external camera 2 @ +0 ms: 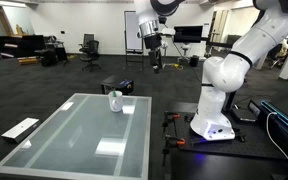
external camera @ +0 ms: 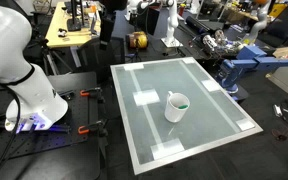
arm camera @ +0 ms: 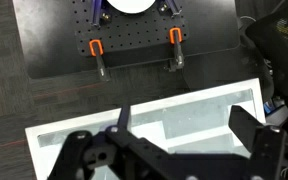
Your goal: Put the marker in the mug on the table
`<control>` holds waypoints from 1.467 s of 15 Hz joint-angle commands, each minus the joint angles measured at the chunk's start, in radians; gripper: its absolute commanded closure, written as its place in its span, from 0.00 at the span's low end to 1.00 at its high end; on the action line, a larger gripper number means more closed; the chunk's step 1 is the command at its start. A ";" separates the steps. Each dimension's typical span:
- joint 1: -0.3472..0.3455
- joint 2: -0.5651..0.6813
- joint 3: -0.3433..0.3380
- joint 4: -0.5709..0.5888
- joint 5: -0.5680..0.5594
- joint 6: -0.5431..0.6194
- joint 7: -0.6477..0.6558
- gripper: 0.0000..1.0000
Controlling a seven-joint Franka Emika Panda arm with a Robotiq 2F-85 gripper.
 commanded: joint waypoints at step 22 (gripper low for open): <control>-0.059 0.161 0.069 -0.009 -0.005 0.602 0.243 0.00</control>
